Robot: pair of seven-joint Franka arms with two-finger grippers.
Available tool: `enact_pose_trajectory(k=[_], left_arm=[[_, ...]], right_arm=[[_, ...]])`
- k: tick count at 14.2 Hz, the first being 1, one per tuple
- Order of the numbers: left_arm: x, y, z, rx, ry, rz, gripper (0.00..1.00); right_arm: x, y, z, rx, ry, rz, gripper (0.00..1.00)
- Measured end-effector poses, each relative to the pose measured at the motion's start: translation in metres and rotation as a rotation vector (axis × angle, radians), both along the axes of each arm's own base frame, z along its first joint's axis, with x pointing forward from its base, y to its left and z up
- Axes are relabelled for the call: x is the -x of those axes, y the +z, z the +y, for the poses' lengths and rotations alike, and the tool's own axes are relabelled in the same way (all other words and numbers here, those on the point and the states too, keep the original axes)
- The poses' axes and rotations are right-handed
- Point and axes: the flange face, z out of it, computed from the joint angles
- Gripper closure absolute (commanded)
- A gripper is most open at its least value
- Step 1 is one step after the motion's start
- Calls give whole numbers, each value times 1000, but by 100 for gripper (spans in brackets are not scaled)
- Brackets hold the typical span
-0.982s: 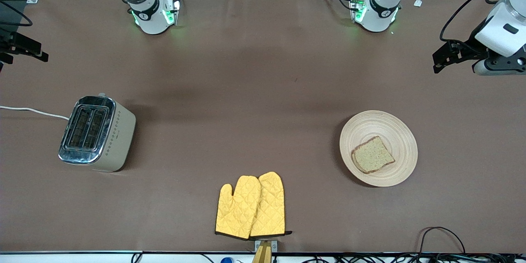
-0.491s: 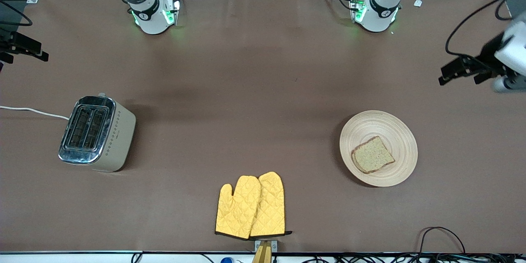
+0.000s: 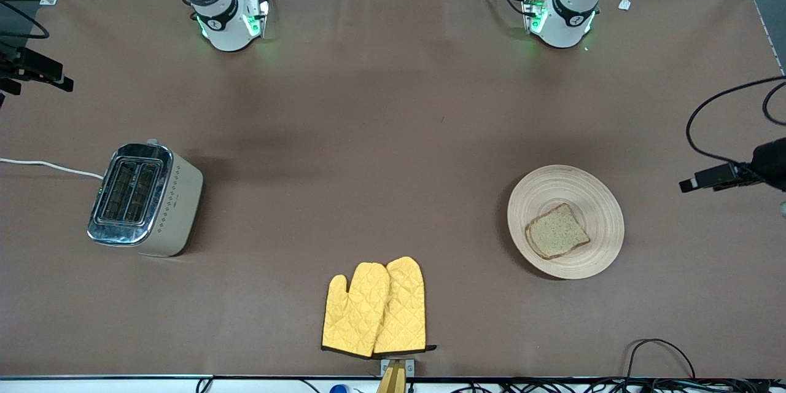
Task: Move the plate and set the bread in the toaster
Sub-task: 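Reach the left gripper down to the wooden plate's rim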
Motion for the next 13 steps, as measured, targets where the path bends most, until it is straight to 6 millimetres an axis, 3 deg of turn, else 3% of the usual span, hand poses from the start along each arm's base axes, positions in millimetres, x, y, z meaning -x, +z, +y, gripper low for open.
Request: enact_pose_trajectory(k=[3, 6, 10, 13], left_arm=[[-12, -67, 21, 85, -28, -9, 0], [-16, -122, 25, 175, -49, 10, 2], [-18, -187, 31, 256, -99, -22, 11], [-14, -221, 44, 296, -107, -31, 20]], right_arm=[[0, 0, 0, 0, 0, 0, 0], [0, 0, 0, 0, -1, 0, 0], [0, 0, -1, 0, -2, 1, 0], [0, 0, -1, 0, -2, 1, 0]])
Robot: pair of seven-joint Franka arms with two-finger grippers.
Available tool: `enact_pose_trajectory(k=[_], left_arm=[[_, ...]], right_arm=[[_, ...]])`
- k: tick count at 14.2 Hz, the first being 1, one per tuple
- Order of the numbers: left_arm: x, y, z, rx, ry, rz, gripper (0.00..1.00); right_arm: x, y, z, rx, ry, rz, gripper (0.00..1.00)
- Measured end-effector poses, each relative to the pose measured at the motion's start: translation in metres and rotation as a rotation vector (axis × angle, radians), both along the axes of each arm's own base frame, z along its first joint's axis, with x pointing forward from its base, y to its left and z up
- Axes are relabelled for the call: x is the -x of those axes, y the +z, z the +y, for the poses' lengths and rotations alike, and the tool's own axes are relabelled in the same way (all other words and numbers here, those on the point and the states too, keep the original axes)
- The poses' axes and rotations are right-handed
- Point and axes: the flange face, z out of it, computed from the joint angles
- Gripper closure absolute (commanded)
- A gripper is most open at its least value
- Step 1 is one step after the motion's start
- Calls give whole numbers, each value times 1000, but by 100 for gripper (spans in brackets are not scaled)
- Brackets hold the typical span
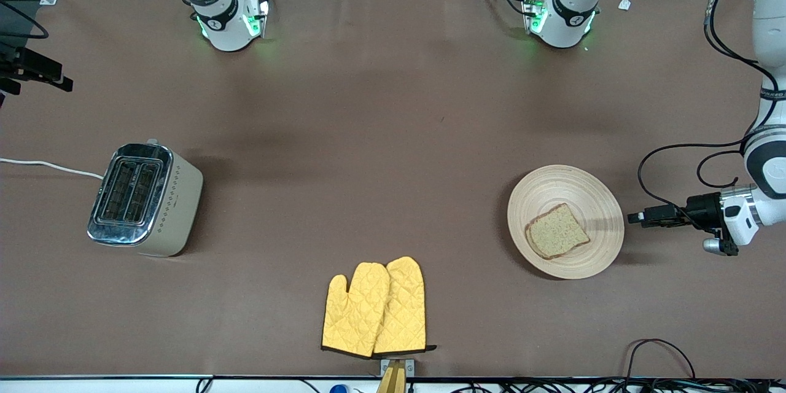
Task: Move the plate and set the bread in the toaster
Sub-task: 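Reach the left gripper down to the wooden plate's rim, then grip the plate rim with the left gripper and slide it toward the toaster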
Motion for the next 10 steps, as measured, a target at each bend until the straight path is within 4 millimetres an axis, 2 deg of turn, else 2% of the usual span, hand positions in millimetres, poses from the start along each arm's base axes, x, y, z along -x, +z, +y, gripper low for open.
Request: enact_pose_trajectory(k=[6, 7, 10], left_arm=[[6, -41, -3, 49, -18, 14, 44], [7, -48, -4, 58, -17, 20, 50], [8, -56, -6, 65, -17, 28, 77]], right_arm=[[0, 0, 0, -1, 0, 2, 0], [0, 0, 0, -1, 0, 3, 0], [0, 0, 0, -1, 0, 4, 0]])
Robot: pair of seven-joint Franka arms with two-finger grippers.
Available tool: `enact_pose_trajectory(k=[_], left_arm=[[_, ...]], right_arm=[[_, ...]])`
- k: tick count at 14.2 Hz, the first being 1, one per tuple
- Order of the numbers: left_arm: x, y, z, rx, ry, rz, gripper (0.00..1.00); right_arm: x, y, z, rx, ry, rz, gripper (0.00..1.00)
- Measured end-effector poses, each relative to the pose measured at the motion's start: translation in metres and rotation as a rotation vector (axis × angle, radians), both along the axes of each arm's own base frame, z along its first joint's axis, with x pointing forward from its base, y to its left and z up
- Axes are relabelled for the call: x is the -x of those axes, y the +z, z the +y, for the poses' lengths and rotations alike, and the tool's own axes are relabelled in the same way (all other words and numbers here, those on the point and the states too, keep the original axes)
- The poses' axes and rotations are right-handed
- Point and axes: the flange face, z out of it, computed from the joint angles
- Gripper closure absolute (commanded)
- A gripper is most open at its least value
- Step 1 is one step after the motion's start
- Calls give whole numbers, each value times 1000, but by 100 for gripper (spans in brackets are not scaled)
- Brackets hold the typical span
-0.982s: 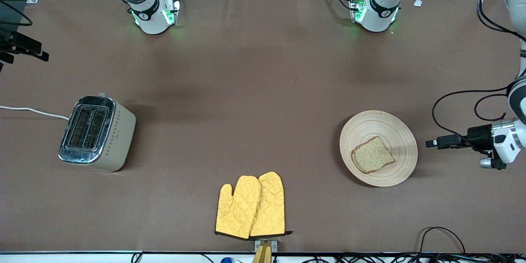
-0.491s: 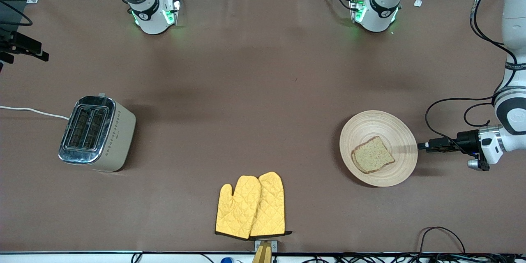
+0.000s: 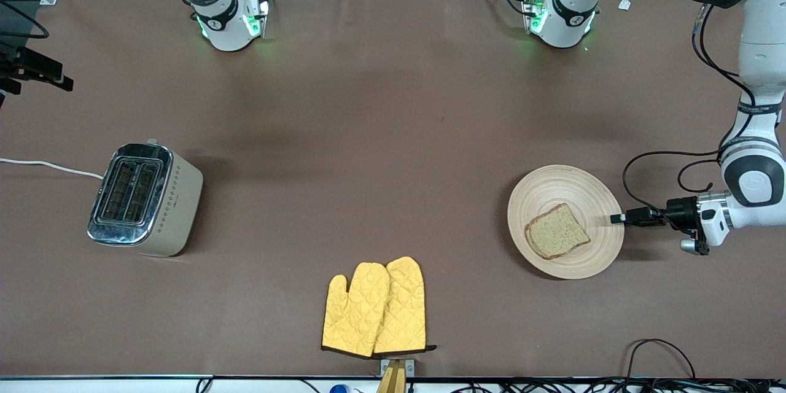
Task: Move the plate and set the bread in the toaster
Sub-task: 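Grip the plate rim with the left gripper and slide it toward the toaster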
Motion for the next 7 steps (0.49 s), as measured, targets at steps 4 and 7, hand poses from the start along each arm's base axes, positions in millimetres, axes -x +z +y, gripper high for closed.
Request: enact_pose_trajectory(k=[4, 7], left_arm=[[1, -4, 0, 12, -14, -10, 98], [2, -4, 1, 30, -19, -19, 100]], right_arm=[[1, 0, -3, 0, -6, 1, 0], [1, 0, -4, 0, -7, 2, 0]])
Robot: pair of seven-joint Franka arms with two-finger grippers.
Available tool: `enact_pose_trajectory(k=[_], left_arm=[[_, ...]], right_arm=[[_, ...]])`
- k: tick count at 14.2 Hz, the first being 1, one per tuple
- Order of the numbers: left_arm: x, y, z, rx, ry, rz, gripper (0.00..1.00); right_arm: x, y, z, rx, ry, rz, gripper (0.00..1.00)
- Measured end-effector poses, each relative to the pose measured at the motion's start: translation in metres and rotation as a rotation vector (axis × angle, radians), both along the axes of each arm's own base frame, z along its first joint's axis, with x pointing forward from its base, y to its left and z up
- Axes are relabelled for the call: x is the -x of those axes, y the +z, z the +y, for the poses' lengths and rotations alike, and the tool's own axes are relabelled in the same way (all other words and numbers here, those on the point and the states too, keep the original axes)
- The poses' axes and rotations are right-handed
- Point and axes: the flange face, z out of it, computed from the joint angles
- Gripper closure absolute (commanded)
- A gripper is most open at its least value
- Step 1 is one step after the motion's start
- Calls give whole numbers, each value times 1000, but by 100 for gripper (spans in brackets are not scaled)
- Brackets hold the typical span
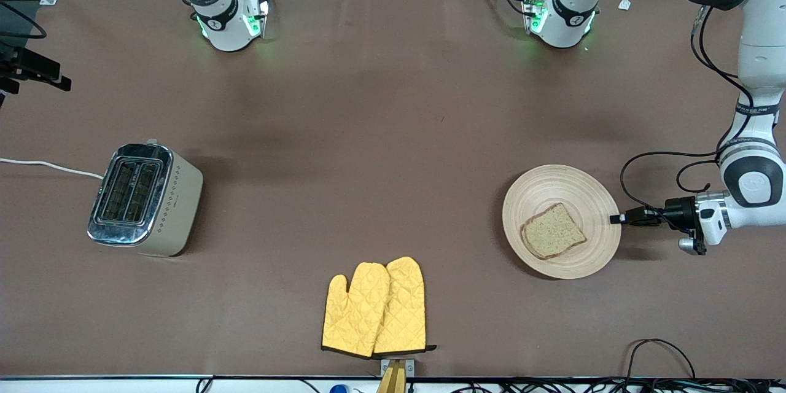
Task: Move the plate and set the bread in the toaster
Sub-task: 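Grip the plate rim with the left gripper and slide it toward the toaster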
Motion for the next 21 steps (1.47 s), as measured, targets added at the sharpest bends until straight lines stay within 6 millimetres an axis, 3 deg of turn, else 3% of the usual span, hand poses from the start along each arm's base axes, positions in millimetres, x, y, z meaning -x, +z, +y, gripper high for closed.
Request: enact_pose_trajectory(k=[3, 6, 10, 12, 17, 21], left_arm=[[-3, 3, -4, 8, -10, -9, 100], [-13, 11, -42, 56, -60, -34, 100], [-30, 35, -124, 122, -168, -79, 100], [-32, 43, -174, 139, -219, -58, 100], [-19, 50, -306, 139, -310, 45, 100], [-6, 56, -385, 171, -304, 63, 100]], right_arm=[[0, 0, 0, 0, 0, 0, 0], [0, 0, 0, 0, 0, 0, 0], [0, 0, 1, -1, 3, 0, 0], [0, 0, 3, -2, 5, 0, 0], [-2, 0, 12, -28, 18, -7, 0], [-15, -17, 23, -76, 31, 1, 0]])
